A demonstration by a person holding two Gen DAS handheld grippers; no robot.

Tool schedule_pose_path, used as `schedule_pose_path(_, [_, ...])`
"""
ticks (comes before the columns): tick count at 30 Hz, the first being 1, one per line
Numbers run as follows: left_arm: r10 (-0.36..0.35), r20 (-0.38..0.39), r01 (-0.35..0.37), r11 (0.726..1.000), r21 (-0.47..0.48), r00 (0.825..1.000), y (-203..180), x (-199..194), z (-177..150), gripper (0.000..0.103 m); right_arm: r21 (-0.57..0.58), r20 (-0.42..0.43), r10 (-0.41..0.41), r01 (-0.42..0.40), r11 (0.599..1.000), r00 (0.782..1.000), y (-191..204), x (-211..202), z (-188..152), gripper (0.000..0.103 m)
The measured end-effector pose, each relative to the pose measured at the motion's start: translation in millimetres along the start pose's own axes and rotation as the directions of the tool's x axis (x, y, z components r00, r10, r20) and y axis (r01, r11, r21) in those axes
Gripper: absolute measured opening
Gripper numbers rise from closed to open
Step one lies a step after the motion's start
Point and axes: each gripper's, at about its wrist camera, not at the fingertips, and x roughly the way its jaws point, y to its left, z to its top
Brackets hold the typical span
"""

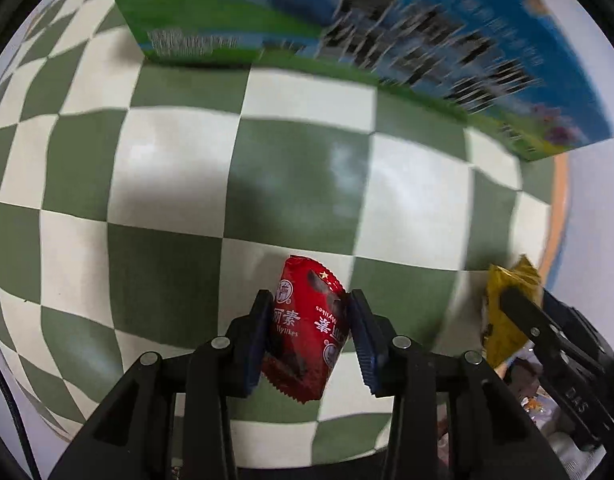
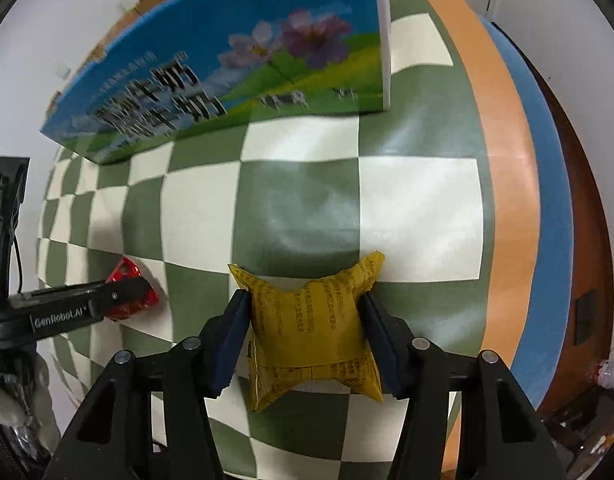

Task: Organize snacks
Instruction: 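Carry both packets into the box and open both tools to release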

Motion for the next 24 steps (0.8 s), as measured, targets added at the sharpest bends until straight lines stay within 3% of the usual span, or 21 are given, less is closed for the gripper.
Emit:
schedule_pose_path(7, [-0.106, 0.128, 0.102, 0.994, 0.041, 0.986, -25, -81, 17, 0.036, -0.007, 0.099, 0.094, -0.093, 0.996, 0.991, 11, -58, 21, 0.058])
schedule_pose_path(12, [-0.145, 0.214, 0.128, 0.987, 0.094, 0.966, -43, -135, 65, 0.036, -0.043, 0.193, 0.167, -0.162, 0.986, 0.967, 26, -109, 59, 0.058])
schedule_pose_path(18, [-0.057, 0.268, 0.030, 0.994, 0.104, 0.962, -27, -150, 147, 0.036, -0.090, 0.307, 0.169, -0.148, 0.985, 0.937, 47, -136, 139, 0.058])
schedule_pose_path(24, [0.078, 0.216, -0.097, 0.992, 0.076, 0.973, -1, -123, 224, 0.036, -0.116, 0.321, 0.098, -0.064, 0.991, 0.942, 64, -112, 234, 0.058])
